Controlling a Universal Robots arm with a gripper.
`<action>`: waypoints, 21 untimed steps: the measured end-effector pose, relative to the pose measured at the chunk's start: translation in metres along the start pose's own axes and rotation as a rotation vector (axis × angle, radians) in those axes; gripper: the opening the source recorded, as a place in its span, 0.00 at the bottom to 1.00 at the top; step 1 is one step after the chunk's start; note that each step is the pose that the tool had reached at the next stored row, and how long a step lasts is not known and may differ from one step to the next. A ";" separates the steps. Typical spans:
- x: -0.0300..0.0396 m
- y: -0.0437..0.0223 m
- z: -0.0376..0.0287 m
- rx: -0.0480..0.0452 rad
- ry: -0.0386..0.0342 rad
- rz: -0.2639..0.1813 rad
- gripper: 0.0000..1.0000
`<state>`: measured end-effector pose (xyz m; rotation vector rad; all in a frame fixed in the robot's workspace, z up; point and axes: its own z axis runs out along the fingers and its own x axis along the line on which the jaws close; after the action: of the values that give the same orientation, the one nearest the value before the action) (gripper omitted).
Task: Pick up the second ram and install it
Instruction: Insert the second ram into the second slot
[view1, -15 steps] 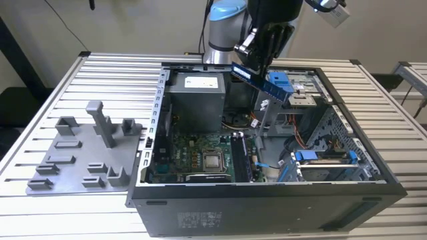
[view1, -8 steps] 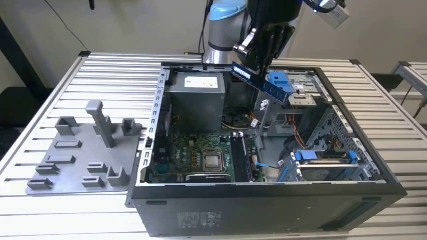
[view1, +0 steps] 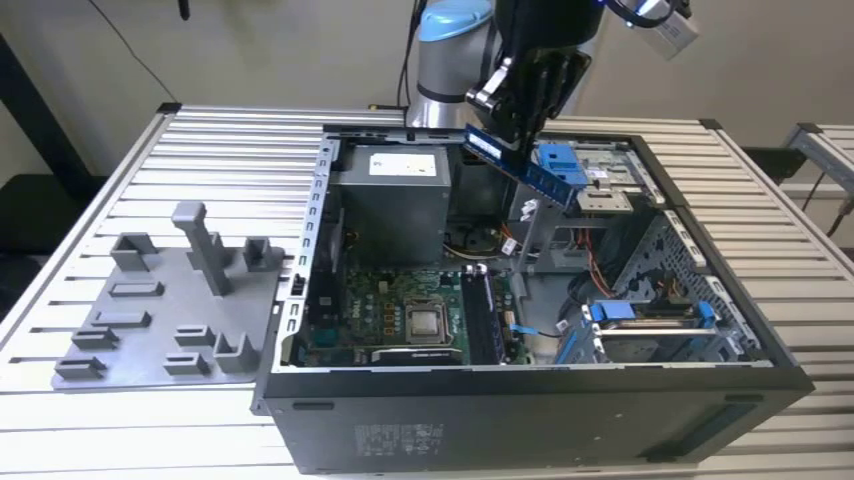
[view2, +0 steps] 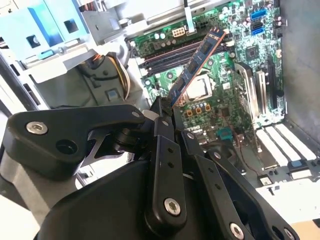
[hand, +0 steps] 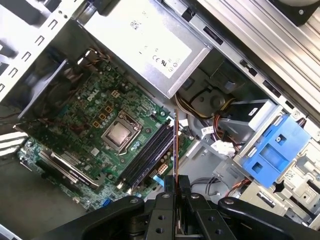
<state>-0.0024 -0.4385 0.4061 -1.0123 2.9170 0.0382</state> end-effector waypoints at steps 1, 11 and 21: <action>0.0000 0.0000 0.0001 0.0002 0.0001 0.002 0.14; 0.0001 0.0000 0.0019 0.0028 0.0000 0.043 0.14; 0.0002 0.0000 0.0043 0.0072 -0.0001 0.112 0.14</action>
<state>-0.0024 -0.4385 0.4017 -0.8465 2.9683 0.0324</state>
